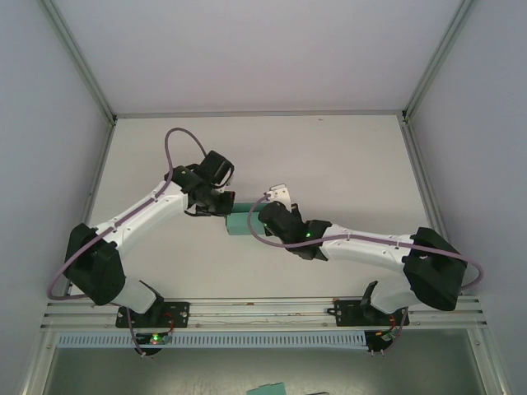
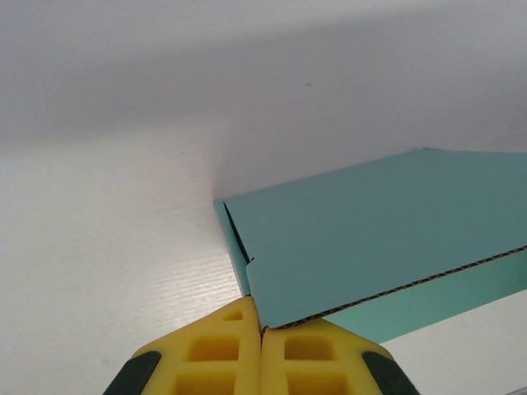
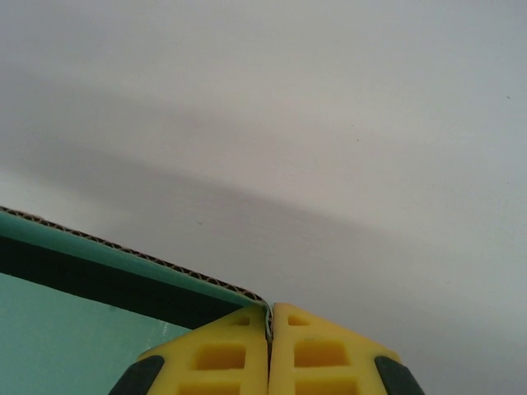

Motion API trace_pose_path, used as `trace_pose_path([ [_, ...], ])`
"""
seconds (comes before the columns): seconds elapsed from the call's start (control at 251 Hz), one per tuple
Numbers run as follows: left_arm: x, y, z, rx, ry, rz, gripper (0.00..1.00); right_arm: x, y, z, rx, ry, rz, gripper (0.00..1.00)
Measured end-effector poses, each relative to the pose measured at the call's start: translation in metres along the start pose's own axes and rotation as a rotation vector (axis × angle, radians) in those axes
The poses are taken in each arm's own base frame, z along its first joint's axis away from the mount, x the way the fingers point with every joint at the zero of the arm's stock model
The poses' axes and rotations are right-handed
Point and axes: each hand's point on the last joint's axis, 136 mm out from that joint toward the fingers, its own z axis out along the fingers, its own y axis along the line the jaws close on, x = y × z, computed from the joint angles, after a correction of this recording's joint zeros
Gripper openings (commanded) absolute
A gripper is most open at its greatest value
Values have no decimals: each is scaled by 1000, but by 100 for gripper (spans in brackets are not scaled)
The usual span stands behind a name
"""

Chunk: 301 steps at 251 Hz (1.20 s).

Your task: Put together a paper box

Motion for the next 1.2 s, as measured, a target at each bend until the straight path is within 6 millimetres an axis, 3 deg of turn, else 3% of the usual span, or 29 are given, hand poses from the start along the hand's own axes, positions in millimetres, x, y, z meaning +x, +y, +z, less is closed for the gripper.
trace_pose_path([
  [0.315, -3, 1, 4, -3, -11, -91, 0, -1, 0, 3, 10, -18, 70, 0],
  [0.914, 9, 2, 15, -38, -319, -15, 0, -2, -1, 7, 34, -63, 126, 0],
  [1.201, 13, 3, 26, -2, -406, -89, 0, 5, -3, -1, 40, -107, 126, 0],
])
